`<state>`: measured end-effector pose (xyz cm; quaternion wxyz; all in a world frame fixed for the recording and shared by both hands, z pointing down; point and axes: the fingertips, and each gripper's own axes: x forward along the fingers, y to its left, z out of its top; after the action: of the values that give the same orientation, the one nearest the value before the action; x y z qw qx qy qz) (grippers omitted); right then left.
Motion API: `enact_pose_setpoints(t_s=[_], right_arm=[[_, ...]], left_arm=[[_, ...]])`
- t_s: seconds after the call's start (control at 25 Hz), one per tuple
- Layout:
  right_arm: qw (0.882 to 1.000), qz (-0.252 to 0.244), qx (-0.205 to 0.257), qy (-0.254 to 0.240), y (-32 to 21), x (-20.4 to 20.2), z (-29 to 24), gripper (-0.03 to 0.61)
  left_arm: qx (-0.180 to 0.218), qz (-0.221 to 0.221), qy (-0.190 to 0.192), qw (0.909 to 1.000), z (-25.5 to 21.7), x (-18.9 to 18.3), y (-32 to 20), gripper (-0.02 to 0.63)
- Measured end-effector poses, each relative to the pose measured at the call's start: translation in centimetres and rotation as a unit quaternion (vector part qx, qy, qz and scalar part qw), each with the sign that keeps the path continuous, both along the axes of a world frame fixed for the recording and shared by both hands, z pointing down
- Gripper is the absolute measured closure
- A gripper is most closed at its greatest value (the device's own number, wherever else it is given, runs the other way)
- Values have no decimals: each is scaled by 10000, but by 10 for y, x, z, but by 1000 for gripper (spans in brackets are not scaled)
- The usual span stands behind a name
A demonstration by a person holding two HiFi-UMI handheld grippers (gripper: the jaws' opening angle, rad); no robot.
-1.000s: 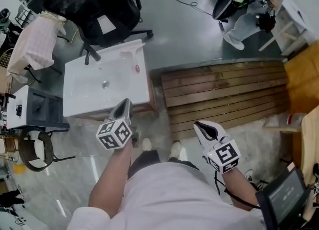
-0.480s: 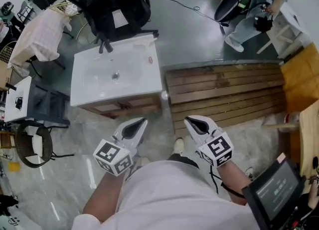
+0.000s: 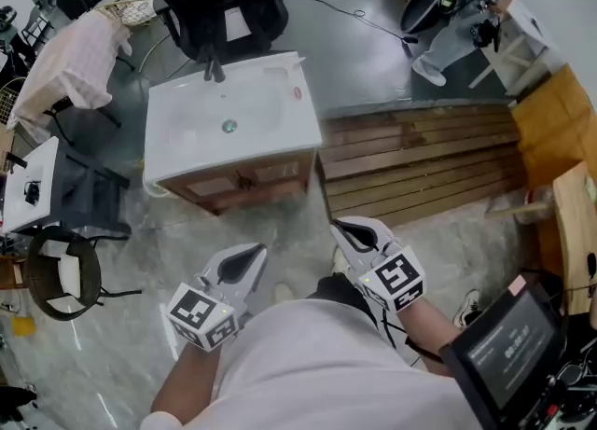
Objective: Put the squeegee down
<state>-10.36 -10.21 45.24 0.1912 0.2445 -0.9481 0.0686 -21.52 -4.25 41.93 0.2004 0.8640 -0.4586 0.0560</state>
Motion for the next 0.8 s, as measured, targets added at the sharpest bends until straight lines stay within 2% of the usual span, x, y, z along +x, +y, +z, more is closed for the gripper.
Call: enact_pose_setpoints(t_s=[0.24, 0.8], right_arm=[[9999, -28, 97, 57, 51, -26, 3, 575], [9998, -101, 79, 124, 65, -49, -6, 575]], left_arm=[[70, 187, 36, 9998, 5, -16, 42, 606], [-41, 470, -118, 9988, 11, -21, 46, 606]])
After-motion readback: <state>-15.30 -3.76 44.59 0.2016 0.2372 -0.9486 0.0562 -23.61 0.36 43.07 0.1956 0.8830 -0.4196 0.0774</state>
